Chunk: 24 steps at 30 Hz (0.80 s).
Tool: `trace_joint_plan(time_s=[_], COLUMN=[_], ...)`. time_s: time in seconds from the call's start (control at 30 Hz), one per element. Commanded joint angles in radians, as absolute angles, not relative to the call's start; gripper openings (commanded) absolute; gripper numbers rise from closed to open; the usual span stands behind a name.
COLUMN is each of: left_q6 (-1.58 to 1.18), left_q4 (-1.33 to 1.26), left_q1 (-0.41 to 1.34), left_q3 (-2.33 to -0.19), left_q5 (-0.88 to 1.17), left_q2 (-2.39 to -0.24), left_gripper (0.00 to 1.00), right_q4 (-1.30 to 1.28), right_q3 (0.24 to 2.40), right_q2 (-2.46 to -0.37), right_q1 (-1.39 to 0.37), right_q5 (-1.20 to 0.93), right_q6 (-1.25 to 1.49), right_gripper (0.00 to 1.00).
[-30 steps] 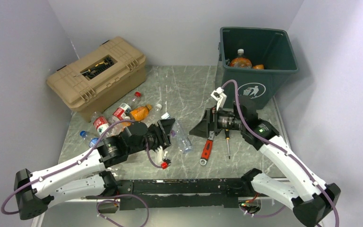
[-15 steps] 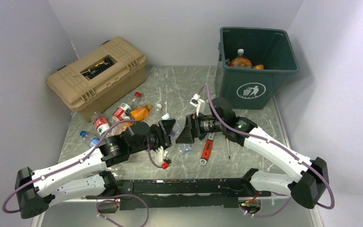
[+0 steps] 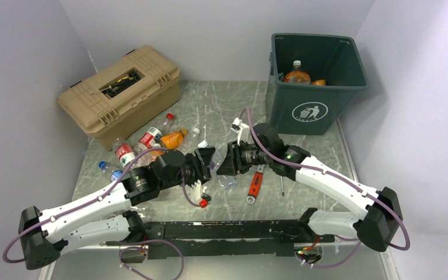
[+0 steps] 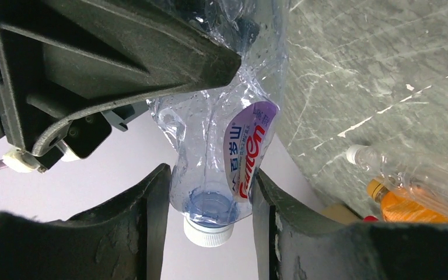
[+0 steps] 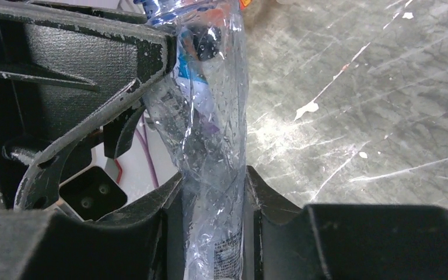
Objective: Put the plastic bottles in the bin
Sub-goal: Pick up the plastic bottle at the center of the board.
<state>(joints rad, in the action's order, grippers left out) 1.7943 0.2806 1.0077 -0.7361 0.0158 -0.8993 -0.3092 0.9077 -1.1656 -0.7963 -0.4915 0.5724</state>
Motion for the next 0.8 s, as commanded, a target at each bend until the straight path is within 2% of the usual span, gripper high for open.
trace_joint_plan(time_s=[0.0, 0.03, 0.07, 0.1, 0.13, 0.33, 0.53, 0.67, 0.77], left_q6=[1.705, 1.663, 1.628, 1.584, 1.529, 1.123, 0.372, -0.006, -0.356], left_q4=[0.12, 0.108, 0.098, 0.093, 0.093, 0.122, 0.119, 0.117, 0.053], left_q1=[1.015, 1.014, 1.014, 1.014, 1.014, 1.014, 1.009, 0.953, 0.827], left_q3=[-0.748, -0.751, -0.752, -0.754, -0.763, -0.841, -0.973, -1.015, -1.035], left_q5=[0.058, 0.058, 0.055, 0.052, 0.041, -0.115, -0.206, -0.107, 0.175], left_q2=[-0.877, -0.874, -0.868, -0.865, -0.862, -0.864, -0.867, -0.886, -0.942], left_gripper=[0.07, 0.28, 0.72, 0.96, 0.99, 0.99, 1.0, 0.99, 1.0], right_q4=[-0.25, -0.251, -0.251, -0.252, -0.252, -0.245, -0.038, 0.077, 0.177], right_q3=[0.914, 0.912, 0.909, 0.904, 0.898, 0.838, 0.649, 0.573, 0.515], right_q2=[-1.145, -1.122, -1.091, -1.059, -1.023, -0.81, -0.611, -0.575, -0.564], right_q1=[-0.824, -0.824, -0.824, -0.824, -0.824, -0.824, -0.825, -0.824, -0.825], right_q5=[-0.438, -0.402, -0.364, -0.314, -0.266, 0.005, 0.048, 0.027, 0.005], right_q6=[0.567, 0.559, 0.548, 0.537, 0.523, 0.446, 0.387, 0.385, 0.395], right_gripper=[0.13, 0.1, 0.06, 0.02, 0.0, 0.0, 0.0, 0.0, 0.0])
